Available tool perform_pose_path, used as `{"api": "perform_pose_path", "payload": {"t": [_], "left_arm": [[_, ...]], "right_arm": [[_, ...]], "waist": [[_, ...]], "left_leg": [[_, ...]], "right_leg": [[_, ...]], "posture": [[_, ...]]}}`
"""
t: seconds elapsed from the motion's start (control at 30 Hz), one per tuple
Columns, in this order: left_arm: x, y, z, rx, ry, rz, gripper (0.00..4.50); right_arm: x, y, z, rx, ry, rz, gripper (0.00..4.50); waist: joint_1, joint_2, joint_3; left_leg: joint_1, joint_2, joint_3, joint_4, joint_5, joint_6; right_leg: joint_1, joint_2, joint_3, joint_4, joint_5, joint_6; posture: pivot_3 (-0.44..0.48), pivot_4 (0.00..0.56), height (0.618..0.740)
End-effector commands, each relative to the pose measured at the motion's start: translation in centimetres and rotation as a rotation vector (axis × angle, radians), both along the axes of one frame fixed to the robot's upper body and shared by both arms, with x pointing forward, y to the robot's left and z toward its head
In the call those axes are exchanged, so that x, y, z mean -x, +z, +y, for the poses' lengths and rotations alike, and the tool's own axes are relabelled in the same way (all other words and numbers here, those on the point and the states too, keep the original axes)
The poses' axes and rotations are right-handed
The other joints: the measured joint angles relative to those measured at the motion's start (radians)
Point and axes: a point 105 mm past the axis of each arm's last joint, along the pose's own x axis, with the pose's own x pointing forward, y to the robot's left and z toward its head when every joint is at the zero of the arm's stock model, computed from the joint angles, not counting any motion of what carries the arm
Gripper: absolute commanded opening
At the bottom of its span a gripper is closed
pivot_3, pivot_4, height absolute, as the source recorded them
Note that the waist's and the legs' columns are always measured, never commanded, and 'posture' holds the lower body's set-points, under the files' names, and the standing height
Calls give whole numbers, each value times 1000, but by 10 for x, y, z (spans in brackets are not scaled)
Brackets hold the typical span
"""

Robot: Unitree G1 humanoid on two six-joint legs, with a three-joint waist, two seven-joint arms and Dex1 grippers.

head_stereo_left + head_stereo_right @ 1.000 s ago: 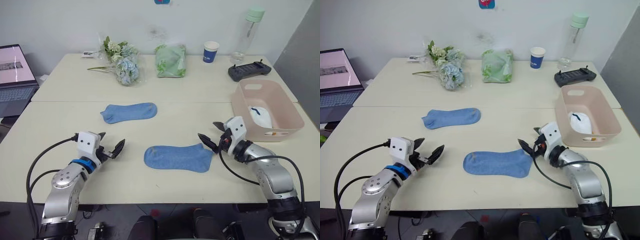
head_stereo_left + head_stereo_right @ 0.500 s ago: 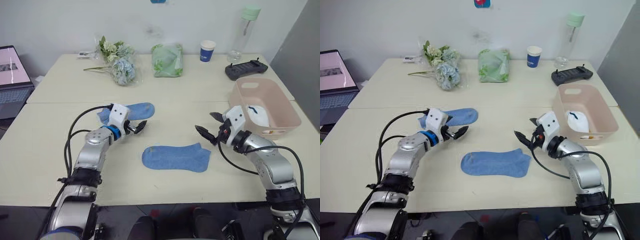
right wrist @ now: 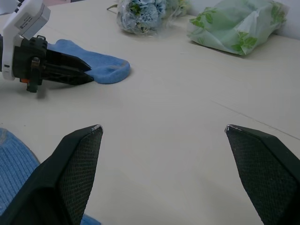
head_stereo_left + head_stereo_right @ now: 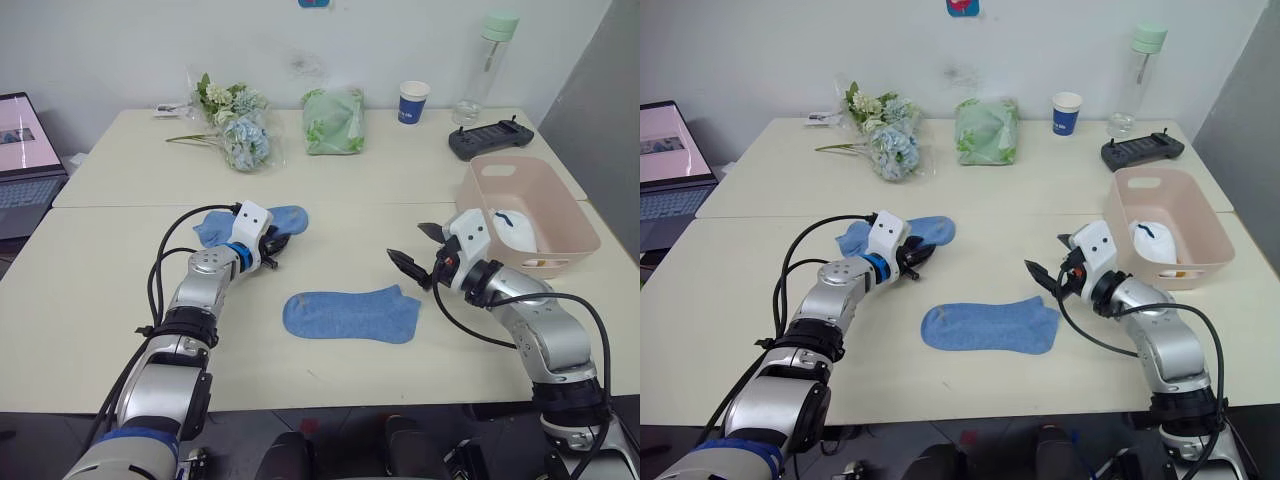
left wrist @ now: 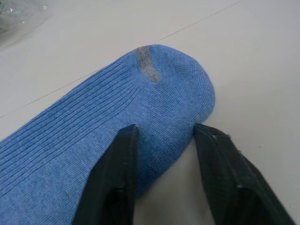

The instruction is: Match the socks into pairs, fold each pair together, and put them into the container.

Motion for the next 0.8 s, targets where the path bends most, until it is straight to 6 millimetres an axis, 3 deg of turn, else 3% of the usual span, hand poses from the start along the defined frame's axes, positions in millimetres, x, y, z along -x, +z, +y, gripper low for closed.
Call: {"api": "perform_pose_path", "payload": {"t": [0.03,0.1,0.23,0.33,0.5,0.63,0.8], "left_arm": [[-6,10,8,1,38,-37,496],[-7,13,8,8,39,-45,21],[-6,17,8,-7,31,-67,21],[3,32,-4,79,-47,-121,21],[36,48,-50,112,-273,-130,21],[61,33,-114,117,-450,-64,21],[69,12,-153,105,-525,10,21]], "right_arm": [[3,14,4,-1,20,-55,4500],[2,15,5,1,25,-59,4500],[0,17,4,3,20,-70,4500],[1,16,3,6,20,-68,4500],[3,17,-1,-1,20,-65,4500],[-4,25,-5,-11,15,-82,4500],[-11,27,-17,14,-15,-98,4500]], "waist": [[0,0,0],[1,0,0],[1,0,0],[1,0,0],[2,0,0],[7,0,0],[5,0,0]], "left_leg": [[0,0,0,0,0,0],[0,0,0,0,0,0],[0,0,0,0,0,0],[-1,0,0,0,0,0],[-7,0,0,1,0,-1],[-9,-1,-1,2,1,-1],[-9,-1,0,2,1,-1]], "right_leg": [[0,0,0,0,0,0],[0,0,0,0,0,0],[0,0,0,0,0,0],[0,0,0,0,0,0],[-6,0,0,0,0,0],[-7,-1,0,0,0,0],[-7,-1,0,-1,0,0]], "posture": [[0,150,740],[0,150,740],[0,150,740],[0,150,740],[0,150,740],[0,150,740],[0,150,740]]}}
